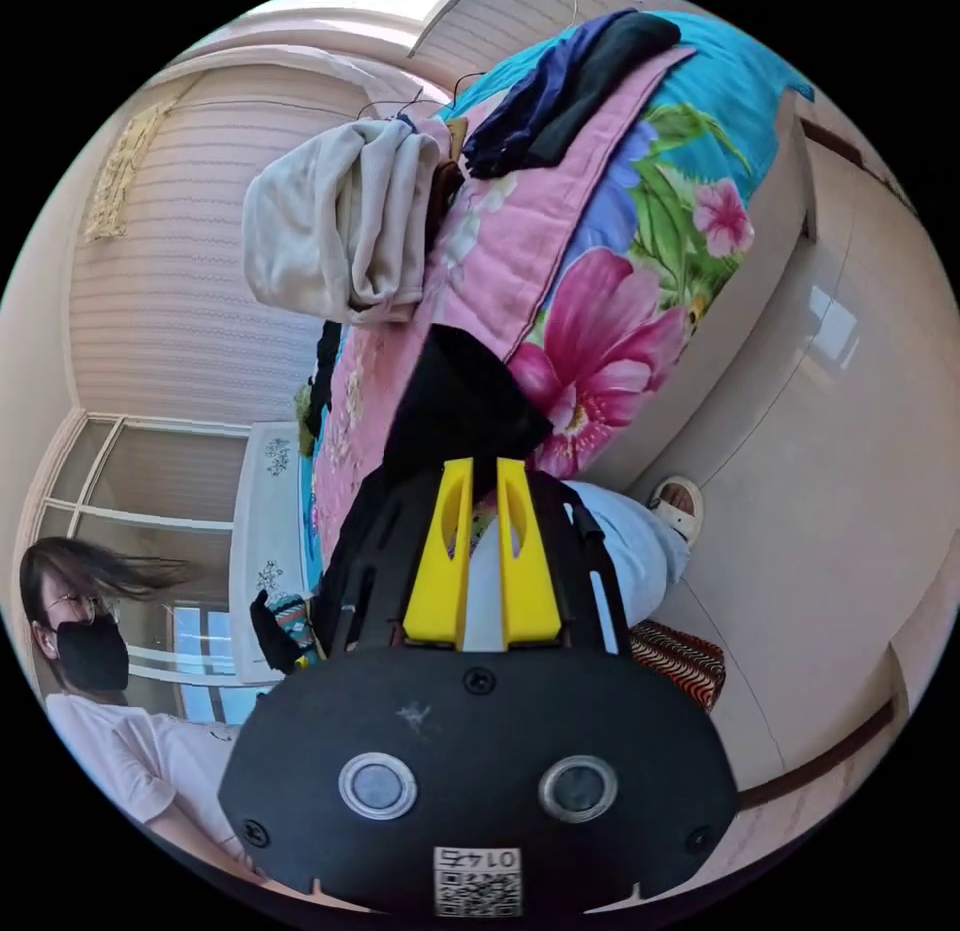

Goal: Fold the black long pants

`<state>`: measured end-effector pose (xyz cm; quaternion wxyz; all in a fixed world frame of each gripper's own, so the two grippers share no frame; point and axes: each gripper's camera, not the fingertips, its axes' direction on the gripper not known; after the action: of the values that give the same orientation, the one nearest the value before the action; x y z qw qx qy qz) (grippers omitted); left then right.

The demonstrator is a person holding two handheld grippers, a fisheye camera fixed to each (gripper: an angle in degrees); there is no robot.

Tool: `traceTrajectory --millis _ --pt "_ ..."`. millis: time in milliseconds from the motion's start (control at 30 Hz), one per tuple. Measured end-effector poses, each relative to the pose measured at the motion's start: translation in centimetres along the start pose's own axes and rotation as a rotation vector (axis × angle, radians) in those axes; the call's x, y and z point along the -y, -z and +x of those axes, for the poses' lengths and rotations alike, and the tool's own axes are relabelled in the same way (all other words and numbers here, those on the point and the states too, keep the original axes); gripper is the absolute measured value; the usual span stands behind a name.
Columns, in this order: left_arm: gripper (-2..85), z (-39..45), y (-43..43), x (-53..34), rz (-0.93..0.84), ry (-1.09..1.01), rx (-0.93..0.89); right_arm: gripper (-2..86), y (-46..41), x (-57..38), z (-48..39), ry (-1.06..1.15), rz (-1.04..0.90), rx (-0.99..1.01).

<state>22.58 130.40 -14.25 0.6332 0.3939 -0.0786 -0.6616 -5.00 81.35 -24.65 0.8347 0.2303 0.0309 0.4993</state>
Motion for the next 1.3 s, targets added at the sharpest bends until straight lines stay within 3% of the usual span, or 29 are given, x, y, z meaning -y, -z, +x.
traceTrajectory --millis 167,267,433,567,700,800,933,1067,1167,1300 --pt "6.0 15.7 -7.0 -0.2 -0.181 -0.448 -0.006 6.6 2.7 1.1 -1.4 0.129 0.112 -0.057" --pt "6.9 24.5 -13.3 -1.4 -0.314 -0.744 0.015 8.0 1.8 2.5 -3.5 0.247 0.058 -0.125" --pt "7.0 34.2 -22.7 -4.3 -0.421 -1.033 0.03 10.3 -2.2 4.4 -6.5 0.412 -0.058 -0.294" --pt "6.7 37.7 -30.6 -6.0 -0.58 -1.075 0.138 8.5 -5.3 5.4 -5.8 0.377 -0.147 -0.364" --pt "0.4 40.3 -32.7 -7.2 -0.656 -1.141 0.088 4.0 -4.2 5.2 -6.4 0.392 -0.124 -0.3" --pt "-0.6 42.2 -33.5 -8.5 -0.637 -1.202 0.125 2.9 -2.7 4.8 -6.7 0.384 -0.105 -0.229" --pt "-0.8 44.3 -32.6 -8.5 -0.472 -1.221 0.278 2.3 -1.3 4.8 -7.7 0.399 -0.103 -0.176" --pt "0.7 45.3 -32.8 -8.5 -0.524 -1.229 0.105 2.2 -1.4 5.1 -8.9 0.439 -0.131 -0.198" --pt "7.2 46.7 -35.0 -10.4 -0.57 -1.325 0.165 2.1 -2.3 5.2 -9.2 0.447 -0.152 -0.239" --pt "8.5 47.5 -38.8 -11.9 -0.668 -1.385 0.217 2.1 -2.9 5.1 -9.4 0.44 -0.15 -0.249"
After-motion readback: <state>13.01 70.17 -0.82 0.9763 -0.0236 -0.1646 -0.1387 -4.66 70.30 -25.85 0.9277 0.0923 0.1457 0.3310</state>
